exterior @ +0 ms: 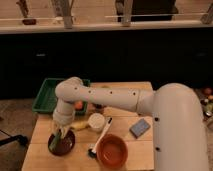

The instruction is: Place pepper in purple bowl

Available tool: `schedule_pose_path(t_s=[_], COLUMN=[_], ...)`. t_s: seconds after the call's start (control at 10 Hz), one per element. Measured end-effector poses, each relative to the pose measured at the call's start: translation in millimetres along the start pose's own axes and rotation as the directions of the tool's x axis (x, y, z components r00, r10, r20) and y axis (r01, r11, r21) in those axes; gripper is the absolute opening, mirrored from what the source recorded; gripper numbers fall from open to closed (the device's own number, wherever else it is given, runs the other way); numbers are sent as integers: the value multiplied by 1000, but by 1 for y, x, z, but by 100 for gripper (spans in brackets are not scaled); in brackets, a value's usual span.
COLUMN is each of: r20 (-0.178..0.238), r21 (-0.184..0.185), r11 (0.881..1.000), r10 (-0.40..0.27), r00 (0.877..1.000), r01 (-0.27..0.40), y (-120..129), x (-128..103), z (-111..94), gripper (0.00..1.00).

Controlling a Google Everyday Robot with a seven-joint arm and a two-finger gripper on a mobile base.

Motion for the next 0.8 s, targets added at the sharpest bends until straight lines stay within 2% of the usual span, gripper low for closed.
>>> schedule_pose_path(t_s=[0.2, 0.4, 0.8], r20=[-9, -19, -32], r21=[14, 18, 25], r11=[1000, 1000, 999], r10=[-16, -22, -44], r00=[1000, 1000, 998], r01=[16, 23, 45], y=[1, 2, 2], x=[-1, -2, -6], z=[-1, -2, -3], gripper=[64, 79, 80])
